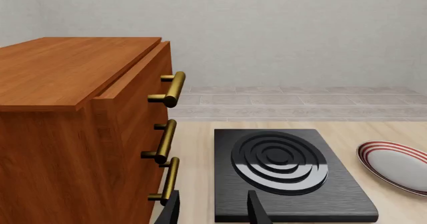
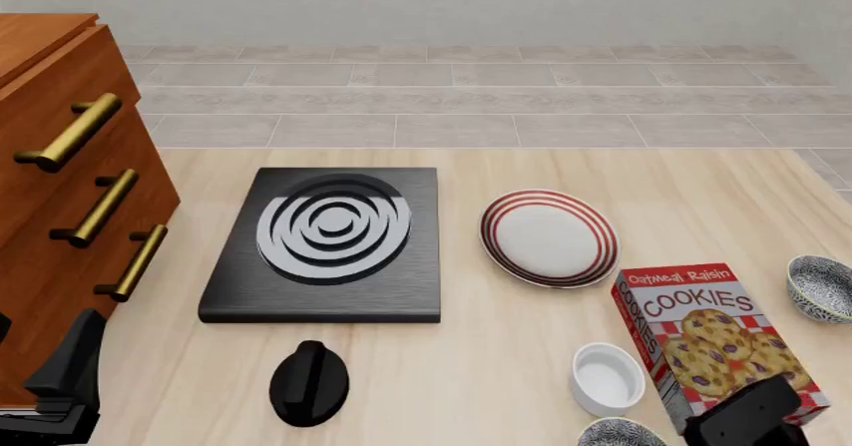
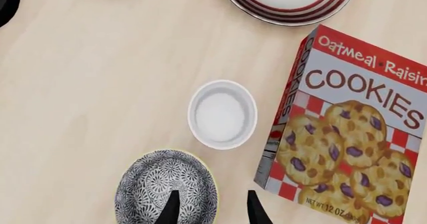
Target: Pick the akita bowl next to the ramekin and place it on the plate.
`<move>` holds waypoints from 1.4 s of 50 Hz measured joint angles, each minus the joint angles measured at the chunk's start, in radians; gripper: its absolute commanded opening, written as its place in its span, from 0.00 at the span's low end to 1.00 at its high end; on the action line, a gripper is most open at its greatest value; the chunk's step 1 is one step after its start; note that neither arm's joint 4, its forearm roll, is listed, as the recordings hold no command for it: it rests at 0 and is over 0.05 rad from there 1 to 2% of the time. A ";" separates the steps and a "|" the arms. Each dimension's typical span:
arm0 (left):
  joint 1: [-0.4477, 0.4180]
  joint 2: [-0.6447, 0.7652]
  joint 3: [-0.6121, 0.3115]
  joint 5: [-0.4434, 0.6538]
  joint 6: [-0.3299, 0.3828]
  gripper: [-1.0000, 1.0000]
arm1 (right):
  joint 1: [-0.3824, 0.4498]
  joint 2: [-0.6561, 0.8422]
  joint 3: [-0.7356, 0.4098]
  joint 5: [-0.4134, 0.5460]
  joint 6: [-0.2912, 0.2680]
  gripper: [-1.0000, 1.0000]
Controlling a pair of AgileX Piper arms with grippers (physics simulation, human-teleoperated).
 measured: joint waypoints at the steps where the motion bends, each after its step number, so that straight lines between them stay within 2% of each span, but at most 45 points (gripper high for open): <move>1: 0.000 0.000 0.000 0.000 0.000 1.00 | 0.000 0.002 0.001 -0.003 0.000 1.00; 32: 0.000 0.000 0.000 0.000 0.000 1.00 | 0.007 0.087 0.032 -0.099 0.012 1.00; 57: 0.000 0.000 0.000 0.000 0.000 1.00 | 0.017 0.084 0.062 -0.118 0.026 1.00; 58: 0.000 0.000 0.000 0.000 0.000 1.00 | 0.018 0.083 0.062 -0.117 0.026 0.00; 70: 0.000 0.000 0.000 0.000 0.000 1.00 | 0.021 0.060 0.050 -0.097 0.024 0.00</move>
